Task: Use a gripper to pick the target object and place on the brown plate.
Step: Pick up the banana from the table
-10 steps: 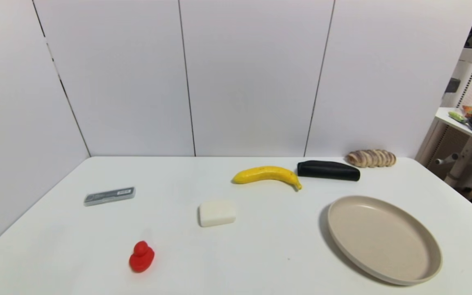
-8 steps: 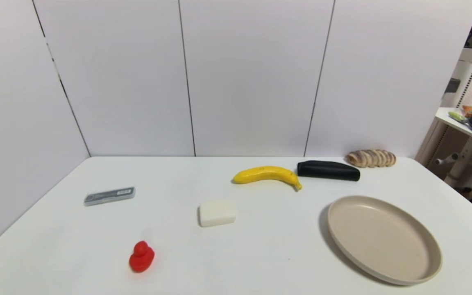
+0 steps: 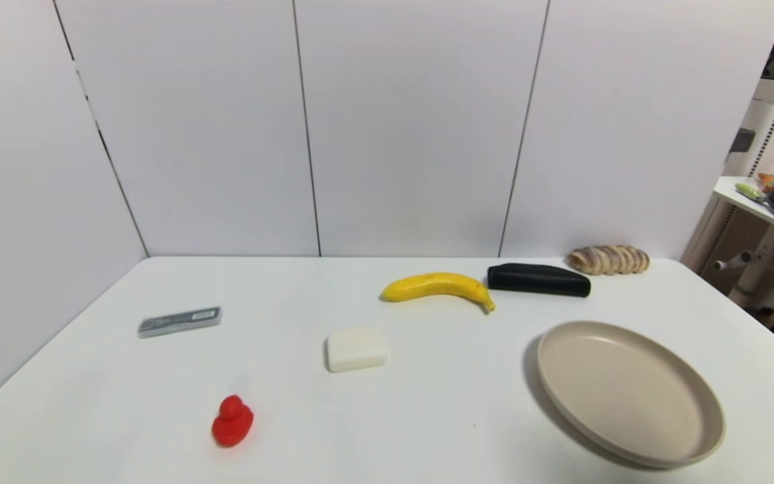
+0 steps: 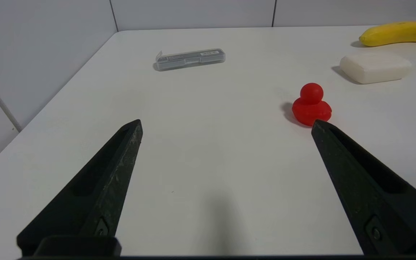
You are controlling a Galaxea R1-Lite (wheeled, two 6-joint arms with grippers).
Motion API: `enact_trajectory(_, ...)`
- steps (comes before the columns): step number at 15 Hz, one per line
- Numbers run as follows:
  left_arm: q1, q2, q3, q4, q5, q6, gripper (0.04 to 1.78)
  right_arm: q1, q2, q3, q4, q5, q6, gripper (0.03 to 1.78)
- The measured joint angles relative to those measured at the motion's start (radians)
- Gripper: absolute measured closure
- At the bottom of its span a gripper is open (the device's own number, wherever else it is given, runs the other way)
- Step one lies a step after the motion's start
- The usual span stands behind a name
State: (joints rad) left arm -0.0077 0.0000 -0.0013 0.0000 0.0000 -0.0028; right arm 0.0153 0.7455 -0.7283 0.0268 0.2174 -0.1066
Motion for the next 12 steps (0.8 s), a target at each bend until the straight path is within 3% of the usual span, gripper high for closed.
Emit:
enact_trajectory(3, 0.0, 0.0, 0.0, 0.0, 0.0, 0.0, 0.13, 0.018, 0.332, -0.32, 0.11, 0.092, -0.106, 0.12)
enact_trajectory(9, 0.0, 0.0, 0.0, 0.0, 0.0, 0.0, 0.13, 0.076, 0.963, -0.834, 0.222, 0.273, -0.438, 0.12)
enact_trajectory(12, 0.0, 0.0, 0.0, 0.0, 0.0, 0.0, 0.13, 0.157, 1.204, -1.018, 0.269, 0.307, -0.521, 0.12)
